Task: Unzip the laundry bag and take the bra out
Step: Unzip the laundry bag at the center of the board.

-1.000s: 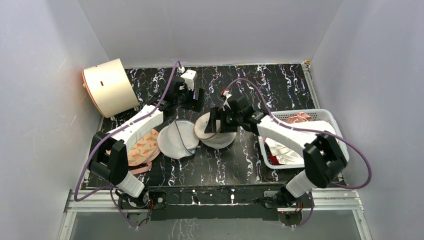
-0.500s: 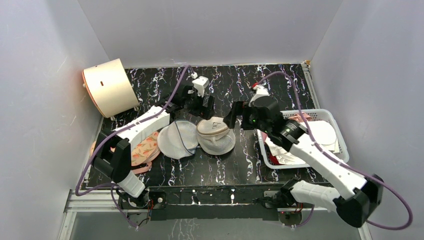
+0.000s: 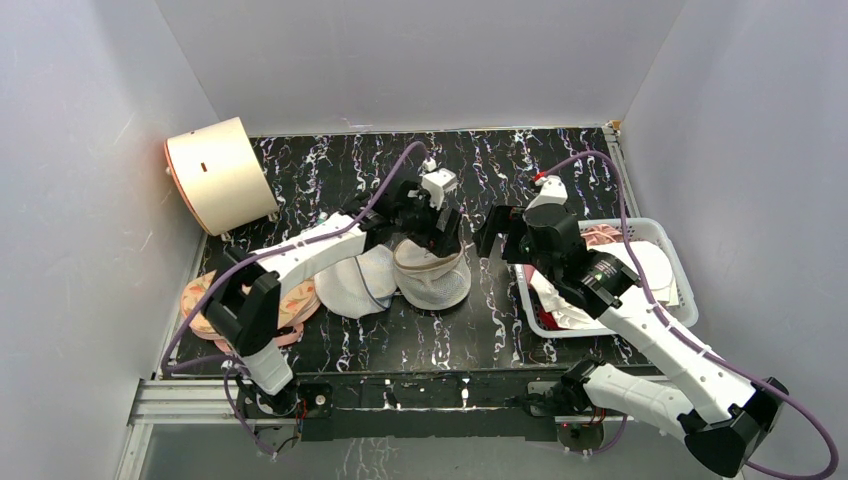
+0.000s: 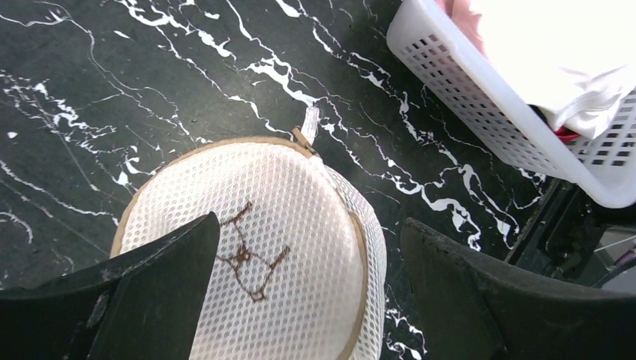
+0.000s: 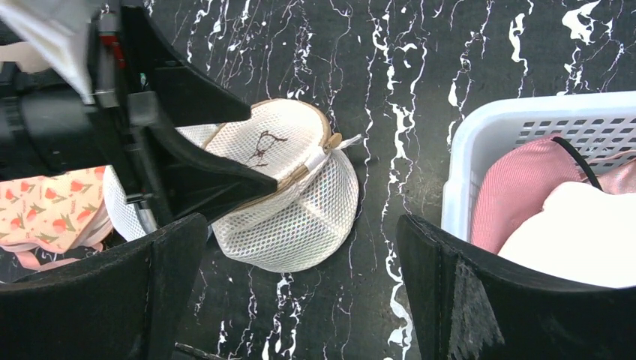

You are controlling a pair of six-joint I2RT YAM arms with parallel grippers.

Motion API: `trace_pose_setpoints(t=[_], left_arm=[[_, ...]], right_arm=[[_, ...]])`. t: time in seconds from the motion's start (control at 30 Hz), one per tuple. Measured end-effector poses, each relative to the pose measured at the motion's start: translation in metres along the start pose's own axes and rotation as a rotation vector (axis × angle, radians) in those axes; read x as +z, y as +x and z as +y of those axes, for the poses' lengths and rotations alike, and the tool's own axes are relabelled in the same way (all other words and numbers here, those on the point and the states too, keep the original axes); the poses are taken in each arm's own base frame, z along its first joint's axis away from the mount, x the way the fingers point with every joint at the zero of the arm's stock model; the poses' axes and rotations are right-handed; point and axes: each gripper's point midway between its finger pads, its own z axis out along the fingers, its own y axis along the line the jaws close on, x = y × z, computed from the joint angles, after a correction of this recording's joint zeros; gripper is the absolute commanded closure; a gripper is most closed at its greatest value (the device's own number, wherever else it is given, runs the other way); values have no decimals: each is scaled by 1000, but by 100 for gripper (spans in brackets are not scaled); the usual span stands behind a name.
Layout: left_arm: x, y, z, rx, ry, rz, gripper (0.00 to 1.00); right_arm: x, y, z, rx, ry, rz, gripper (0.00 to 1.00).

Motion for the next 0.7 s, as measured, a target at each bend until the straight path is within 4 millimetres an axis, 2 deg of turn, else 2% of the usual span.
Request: trace_pose_setpoints(t=[0.13, 0.33, 0.53, 0.7], left_arm=[[21, 12, 8, -22, -30, 63, 18], [39, 34, 17, -72, -51, 152, 11], [39, 31, 14, -79, -55, 156, 9], [52, 27, 11, -64, -64, 167, 8]], right_arm=[[1, 3, -2, -4, 10, 10, 2], [1, 6, -5, -6, 18, 15, 2], [1, 8, -6, -7, 21, 20, 2], [2, 8, -6, -8, 21, 23, 2]])
